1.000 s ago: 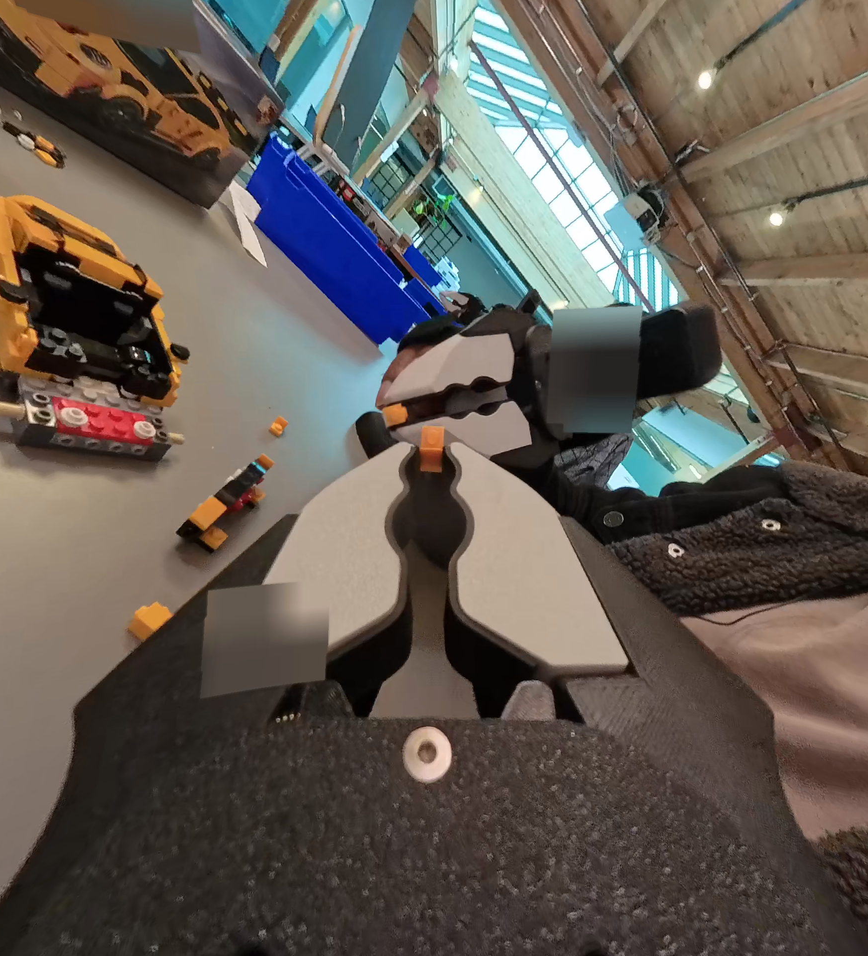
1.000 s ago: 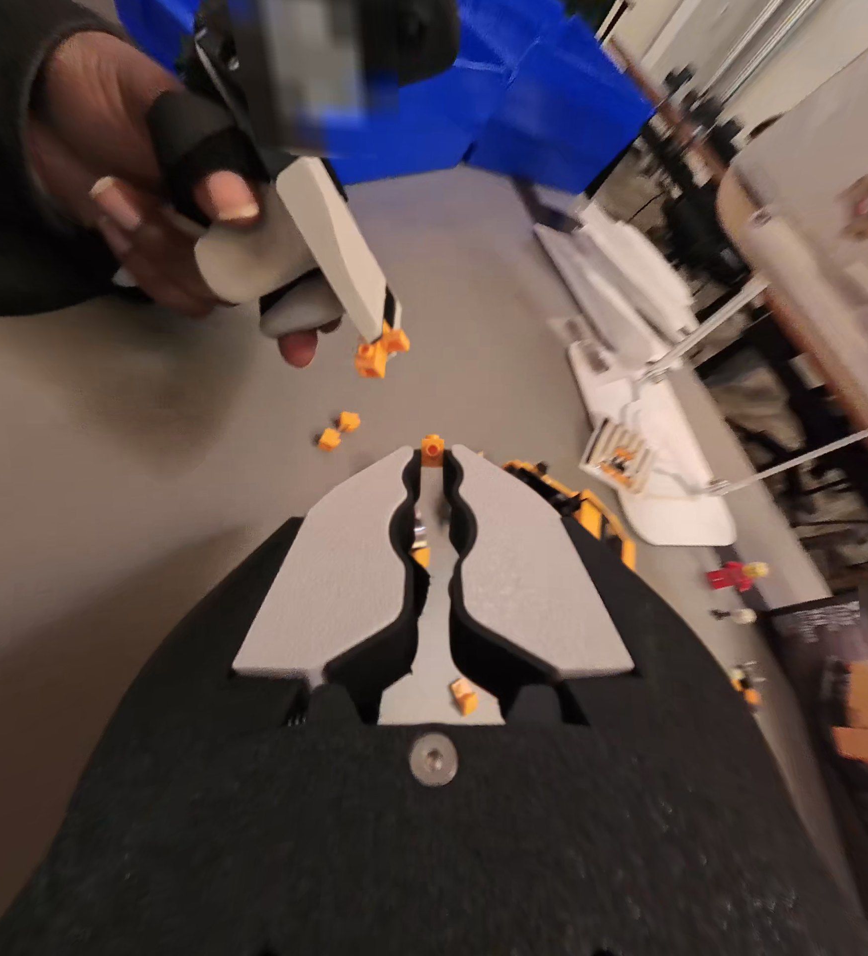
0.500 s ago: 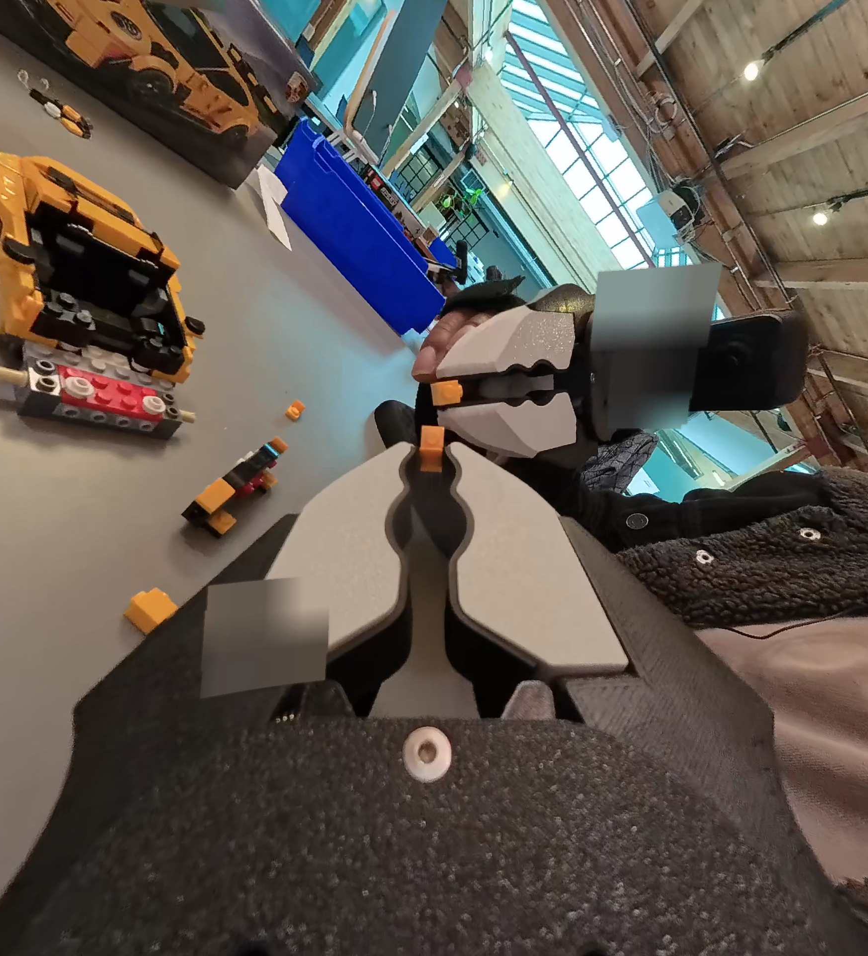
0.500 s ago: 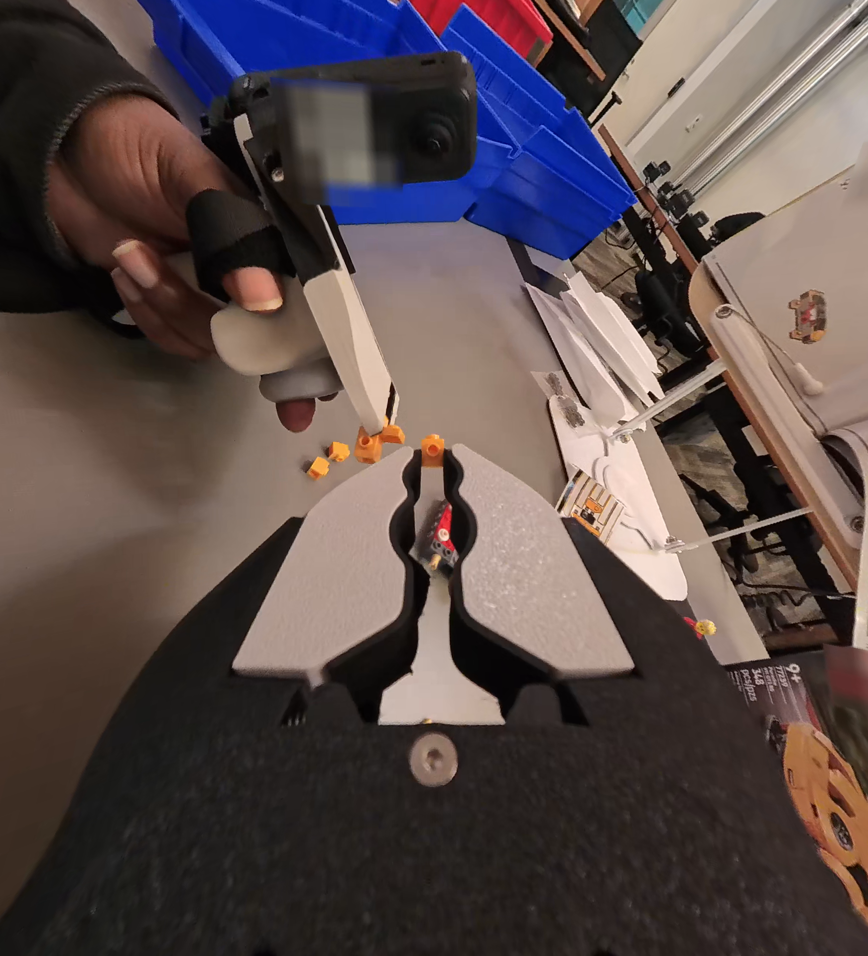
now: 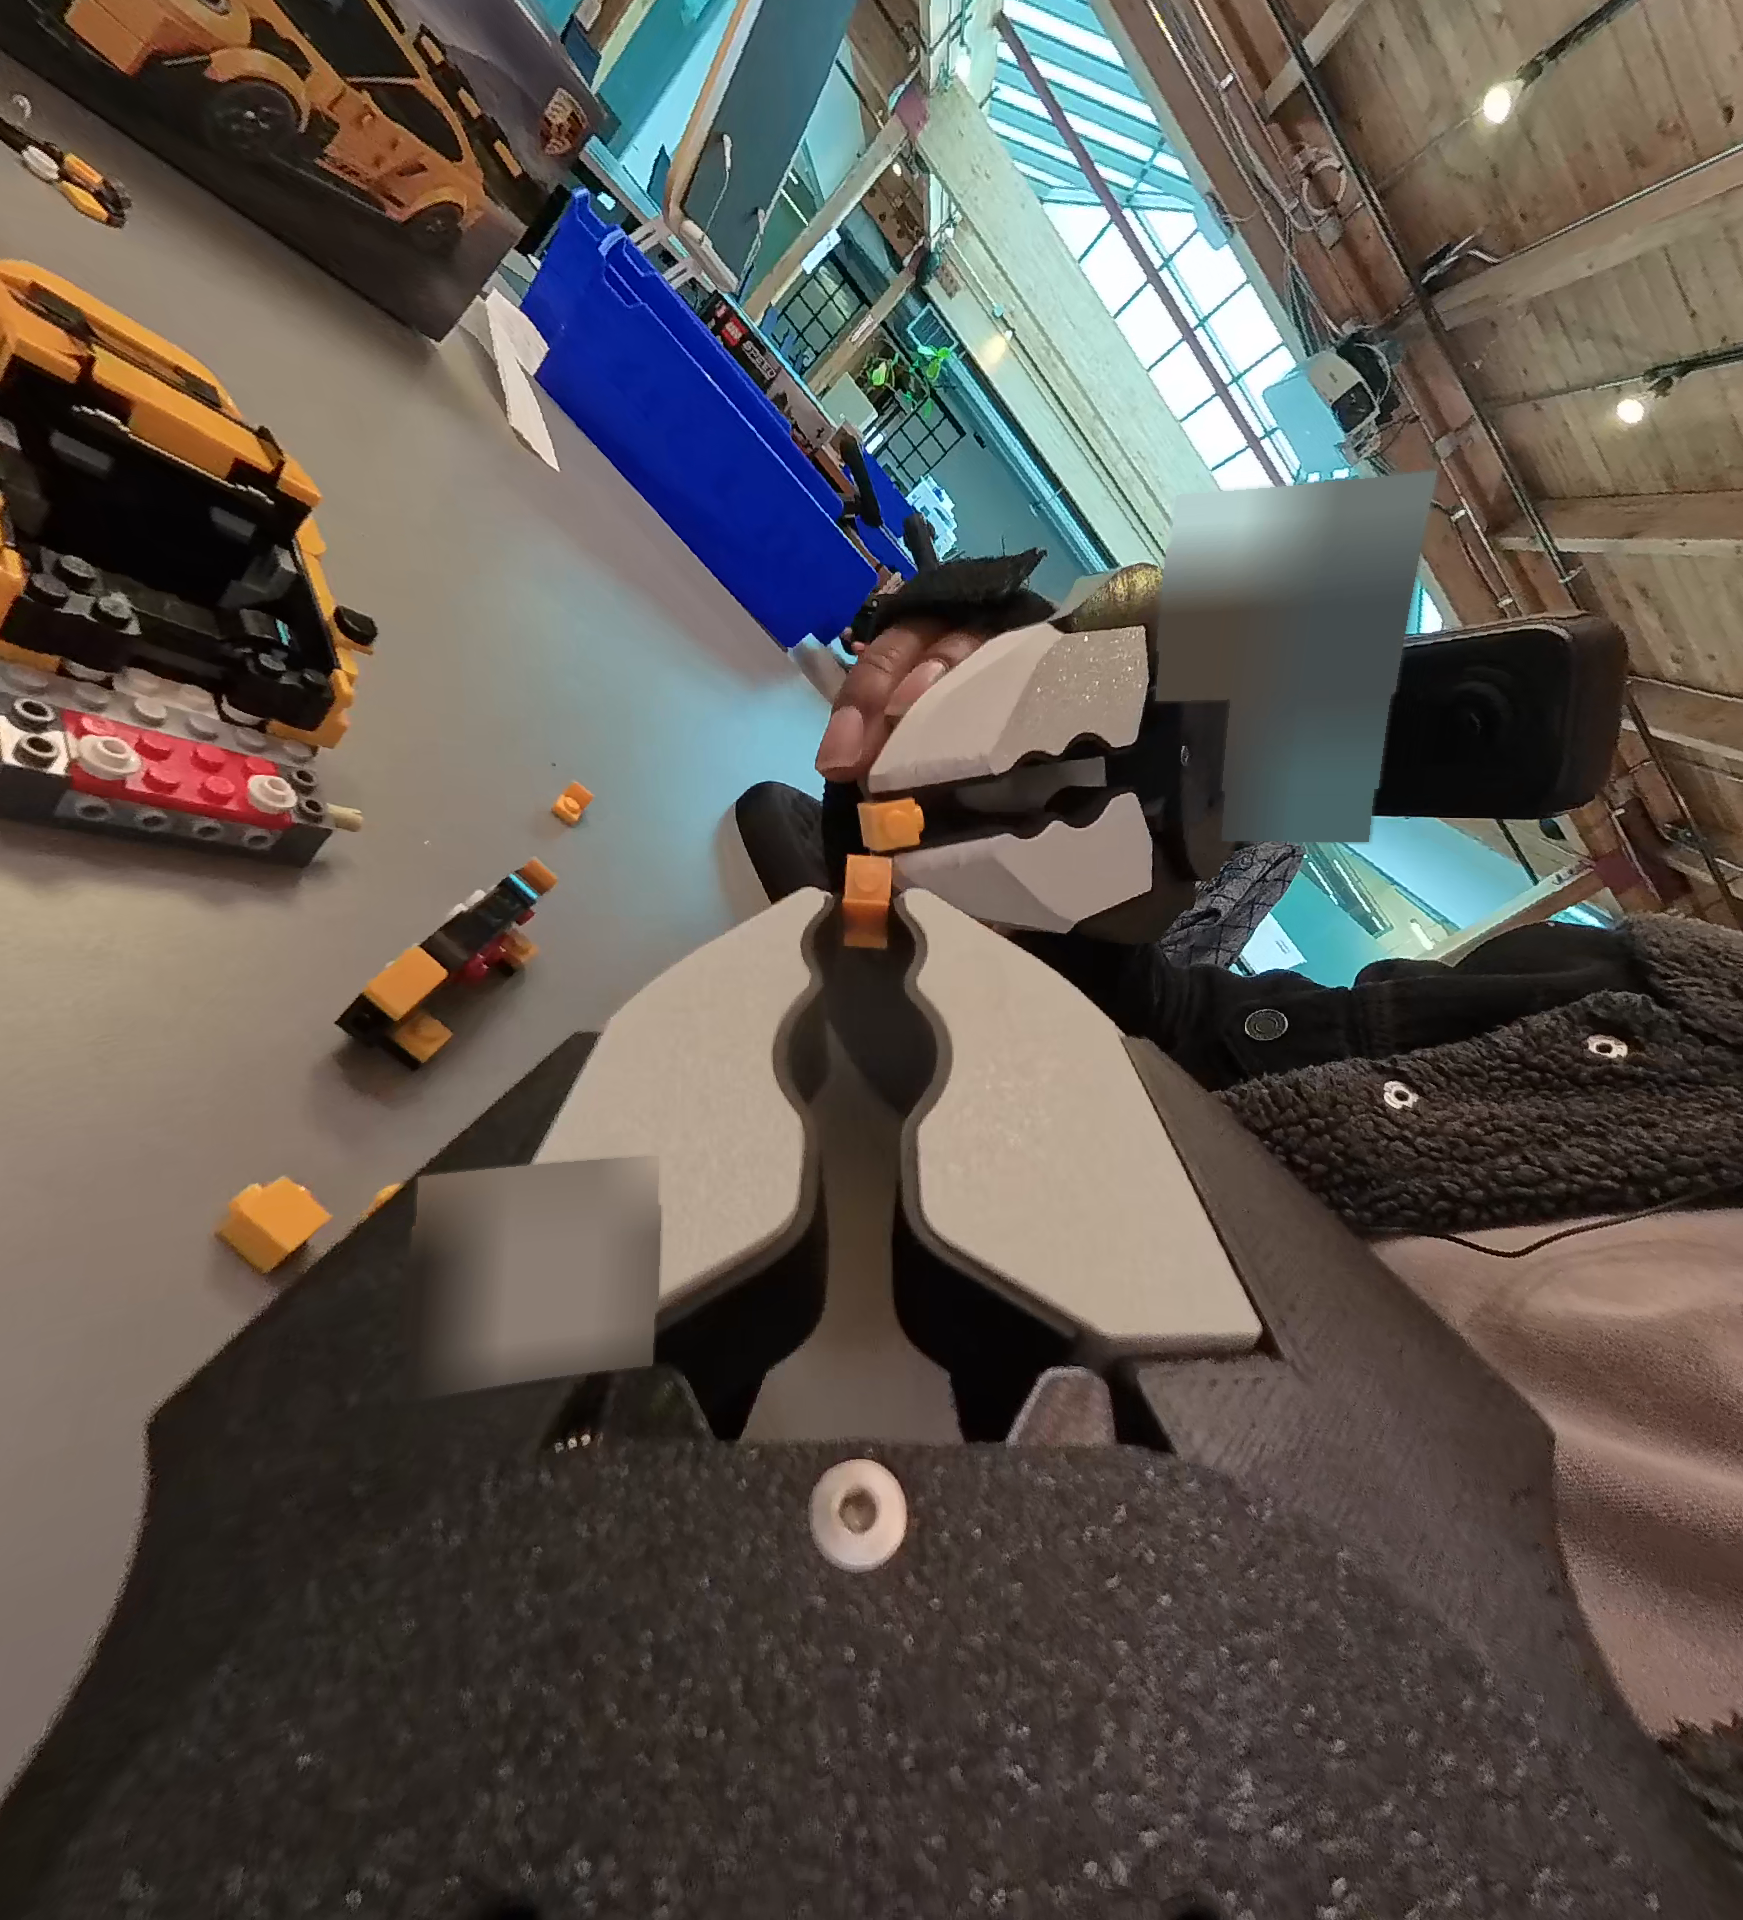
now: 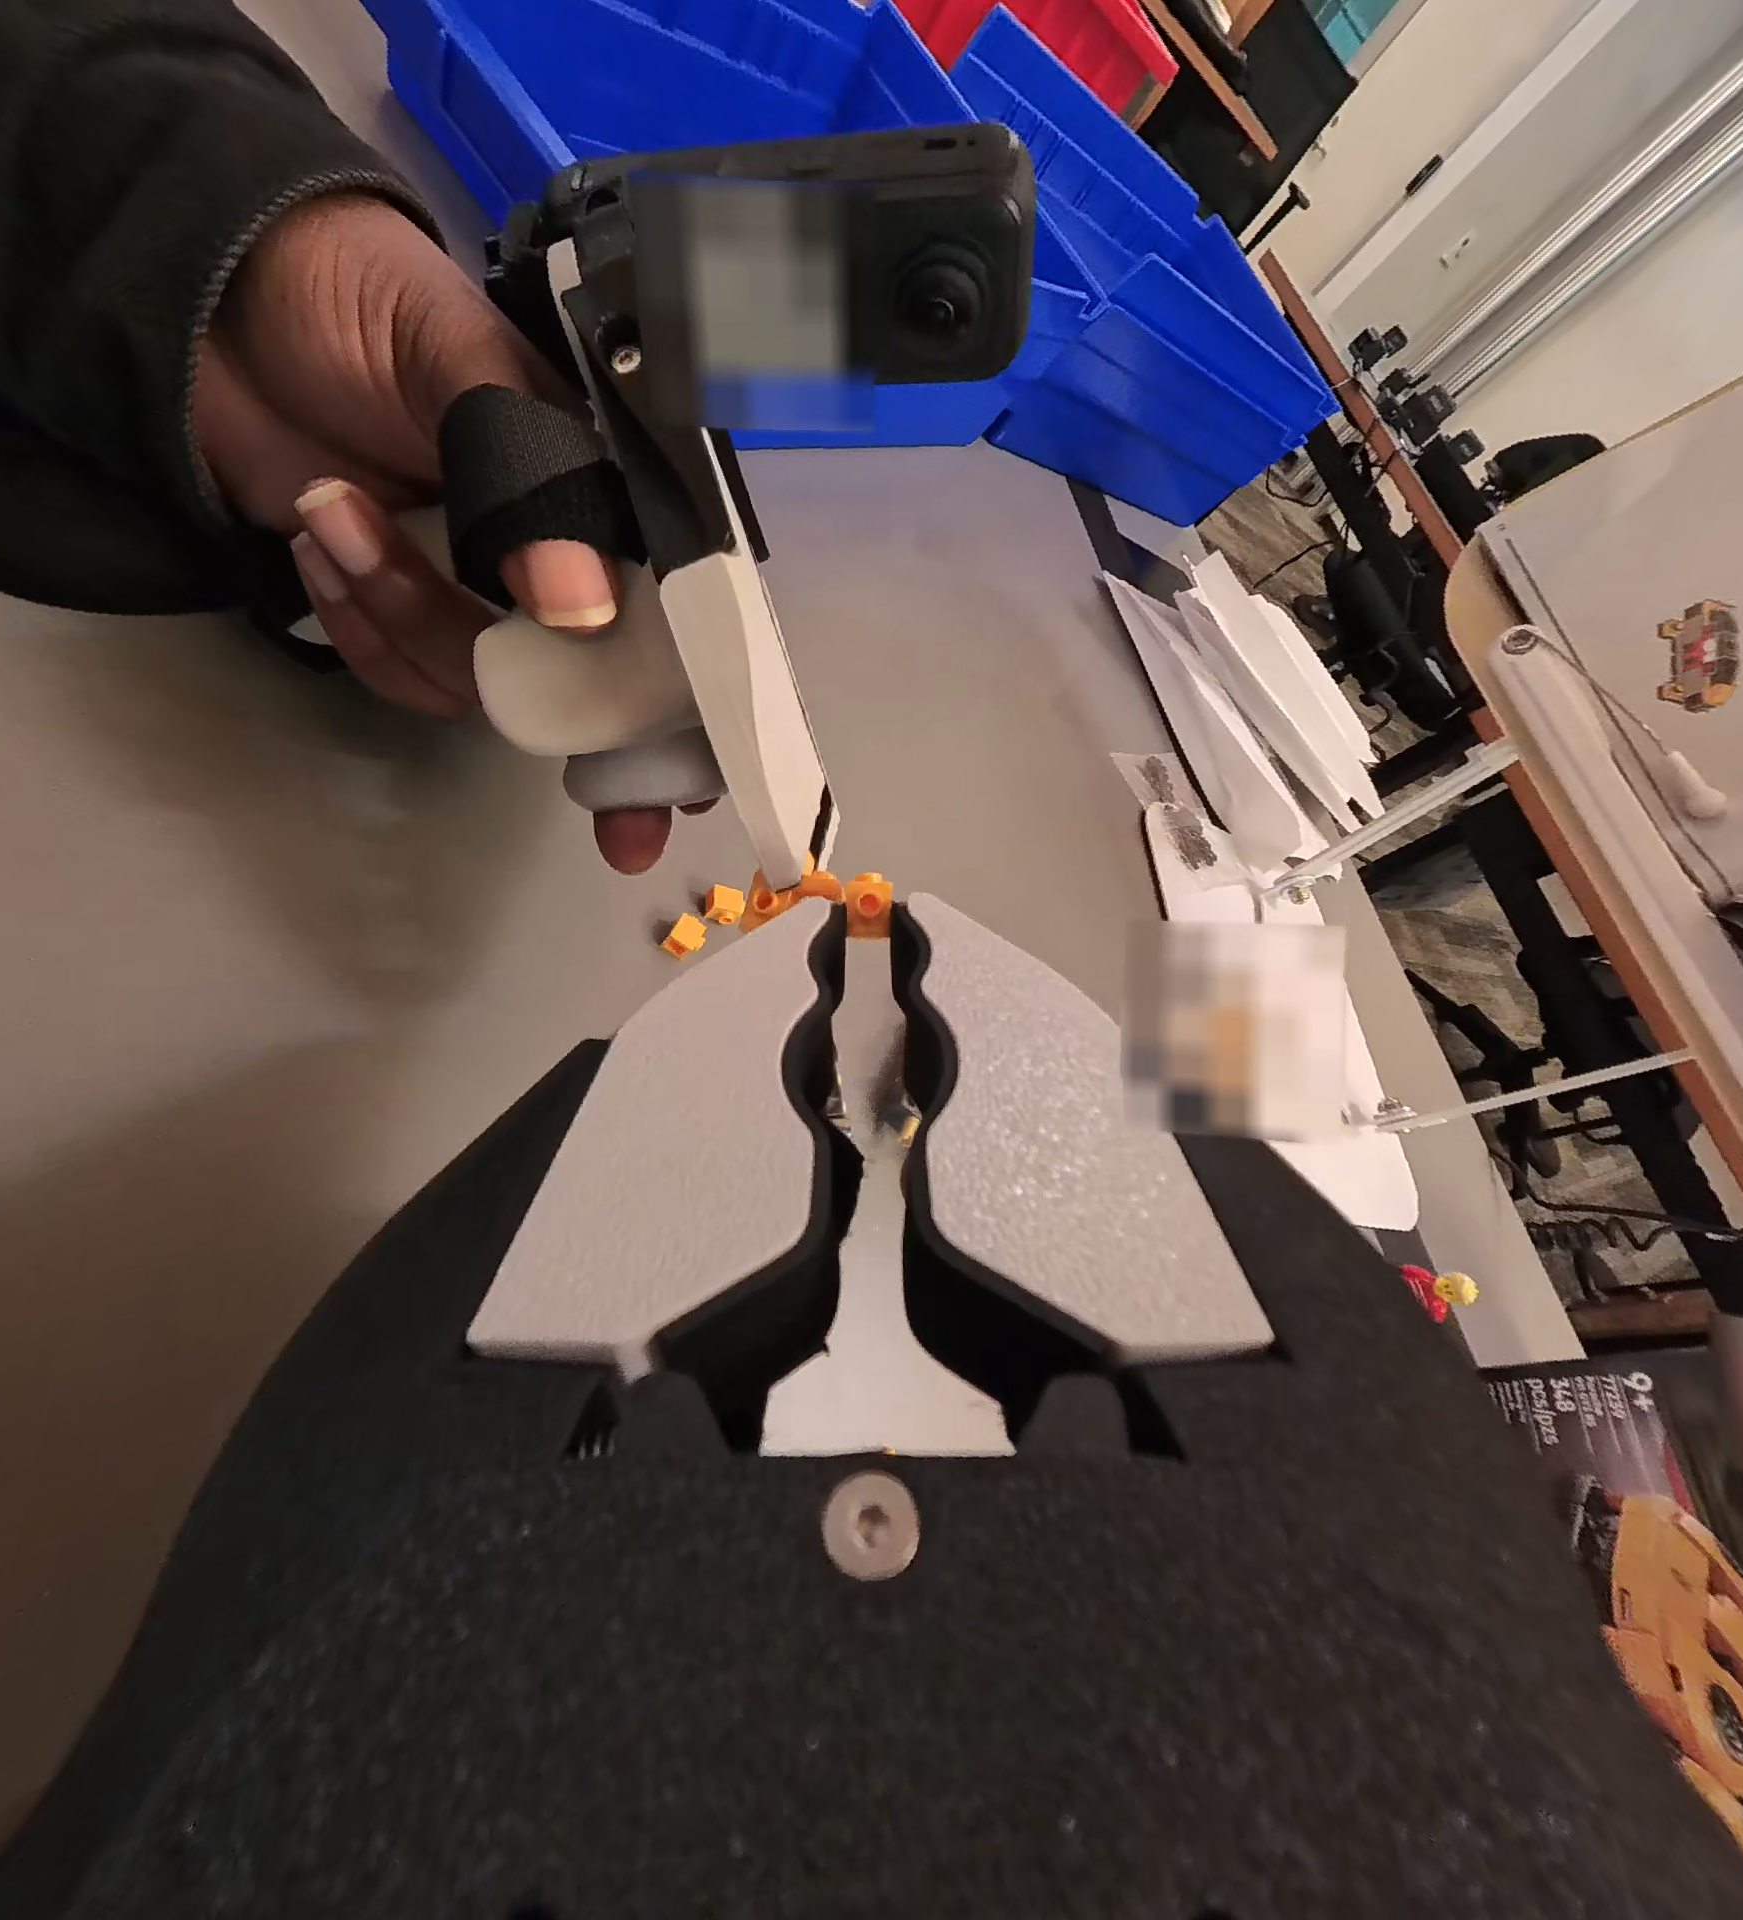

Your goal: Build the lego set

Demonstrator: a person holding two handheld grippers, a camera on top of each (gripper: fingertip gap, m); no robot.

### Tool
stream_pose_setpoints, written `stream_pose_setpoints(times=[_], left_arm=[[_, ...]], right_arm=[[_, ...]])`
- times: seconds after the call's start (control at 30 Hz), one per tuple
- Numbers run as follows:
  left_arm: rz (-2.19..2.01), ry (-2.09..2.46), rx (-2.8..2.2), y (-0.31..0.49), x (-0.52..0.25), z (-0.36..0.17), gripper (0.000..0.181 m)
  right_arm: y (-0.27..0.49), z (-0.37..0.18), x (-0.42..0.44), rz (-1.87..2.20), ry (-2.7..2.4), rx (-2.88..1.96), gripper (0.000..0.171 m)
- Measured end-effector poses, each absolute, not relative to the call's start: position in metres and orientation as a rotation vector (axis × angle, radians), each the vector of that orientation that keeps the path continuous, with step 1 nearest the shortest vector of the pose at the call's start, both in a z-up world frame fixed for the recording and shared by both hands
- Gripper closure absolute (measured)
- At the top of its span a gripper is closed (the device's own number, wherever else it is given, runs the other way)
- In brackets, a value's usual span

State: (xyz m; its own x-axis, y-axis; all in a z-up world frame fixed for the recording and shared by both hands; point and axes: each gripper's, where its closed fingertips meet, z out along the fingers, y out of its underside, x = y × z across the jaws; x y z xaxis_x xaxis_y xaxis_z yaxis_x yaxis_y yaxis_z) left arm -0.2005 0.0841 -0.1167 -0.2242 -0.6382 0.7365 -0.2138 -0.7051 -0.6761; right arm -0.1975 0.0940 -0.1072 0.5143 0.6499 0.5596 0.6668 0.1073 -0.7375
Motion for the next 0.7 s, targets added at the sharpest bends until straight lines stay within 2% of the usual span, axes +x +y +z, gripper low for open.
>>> stream_pose_setpoints(times=[0.7], left_arm=[[-1.988, 1.018, -1.733, 0.0842, -0.2005, -0.1175, 0.173]], right_arm=[[0.0868, -0.1162, -0.1983, 0.011, -1.215, -1.666, 0.163]])
